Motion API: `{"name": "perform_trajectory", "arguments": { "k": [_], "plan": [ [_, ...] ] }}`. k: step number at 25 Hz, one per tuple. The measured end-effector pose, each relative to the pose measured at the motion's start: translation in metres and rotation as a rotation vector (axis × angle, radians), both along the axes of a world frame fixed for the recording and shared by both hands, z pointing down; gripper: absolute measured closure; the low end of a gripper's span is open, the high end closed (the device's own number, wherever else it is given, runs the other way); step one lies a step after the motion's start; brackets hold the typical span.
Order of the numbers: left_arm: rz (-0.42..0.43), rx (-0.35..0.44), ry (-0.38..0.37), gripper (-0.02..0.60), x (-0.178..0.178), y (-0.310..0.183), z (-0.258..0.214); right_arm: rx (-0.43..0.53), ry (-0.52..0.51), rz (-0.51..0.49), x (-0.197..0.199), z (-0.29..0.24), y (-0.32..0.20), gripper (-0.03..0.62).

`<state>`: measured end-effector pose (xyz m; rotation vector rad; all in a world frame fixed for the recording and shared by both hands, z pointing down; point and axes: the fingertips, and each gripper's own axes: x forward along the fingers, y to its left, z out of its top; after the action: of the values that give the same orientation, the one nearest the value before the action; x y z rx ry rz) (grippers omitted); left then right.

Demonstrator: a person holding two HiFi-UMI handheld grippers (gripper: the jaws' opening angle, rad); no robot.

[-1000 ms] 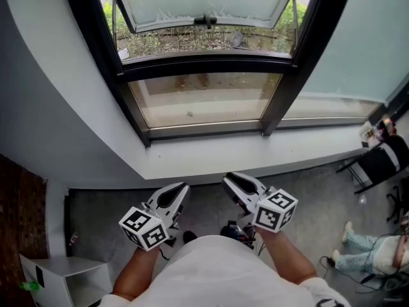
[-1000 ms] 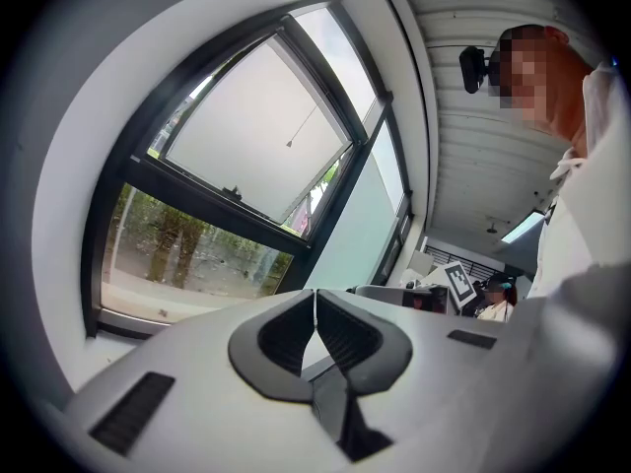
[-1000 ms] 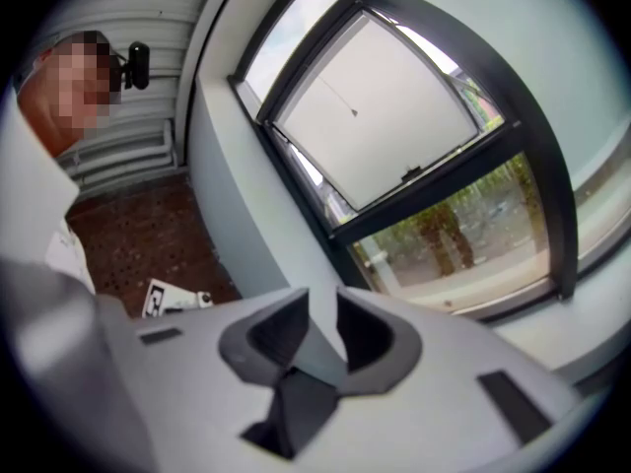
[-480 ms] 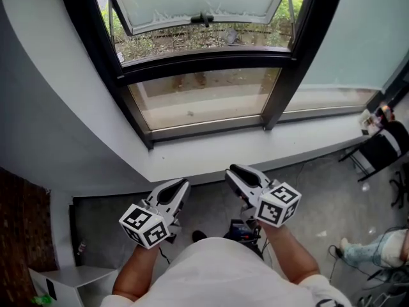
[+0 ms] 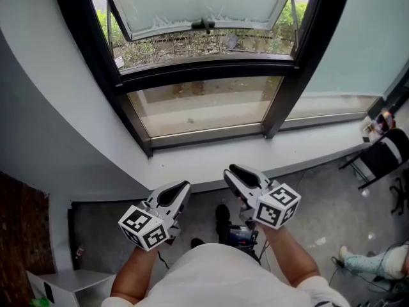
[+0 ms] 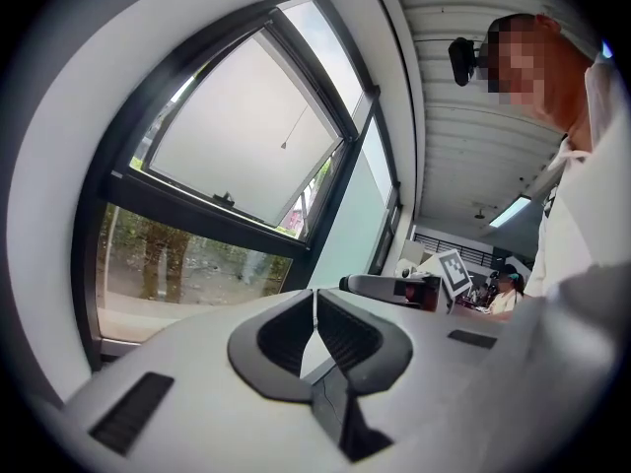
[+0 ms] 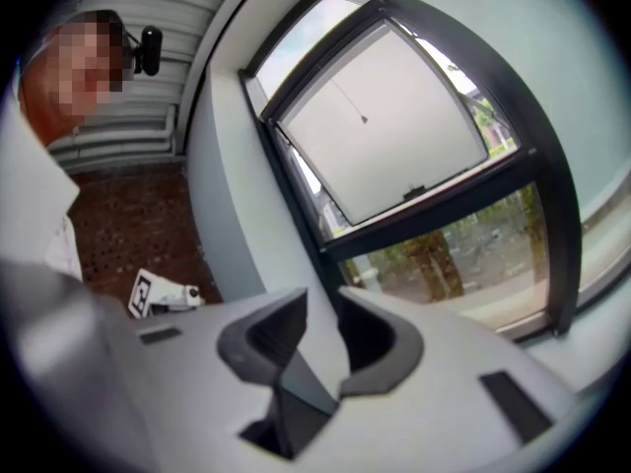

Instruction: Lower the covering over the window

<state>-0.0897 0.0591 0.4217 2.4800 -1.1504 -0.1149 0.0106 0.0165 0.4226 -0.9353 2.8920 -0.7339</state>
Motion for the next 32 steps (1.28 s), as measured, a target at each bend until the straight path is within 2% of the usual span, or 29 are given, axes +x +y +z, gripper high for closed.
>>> {"name": "perform_trajectory", "arguments": {
  "k": [7, 19, 26, 32],
  "plan": [
    [-0.056, -0.005, -0.003, 0.557, 0.002, -0.053, 0.001, 0.003, -0.039, -0.056, 0.003, -0.003, -0.057, 0.503],
    [-0.147, 0.004, -0.017, 0.557, 0.027, -0.154, -0.011, 0.029, -0.028, -0.161, 0.024, -0.015, -0.161, 0.503],
    [-0.201, 0.015, -0.026, 0.557, 0.027, -0.180, -0.014, 0.042, -0.030, -0.201, 0.024, -0.019, -0.191, 0.503],
    [-0.216, 0.025, -0.027, 0.557, 0.021, -0.192, -0.019, 0.039, -0.022, -0.214, 0.016, -0.019, -0.203, 0.503]
  ]
}}
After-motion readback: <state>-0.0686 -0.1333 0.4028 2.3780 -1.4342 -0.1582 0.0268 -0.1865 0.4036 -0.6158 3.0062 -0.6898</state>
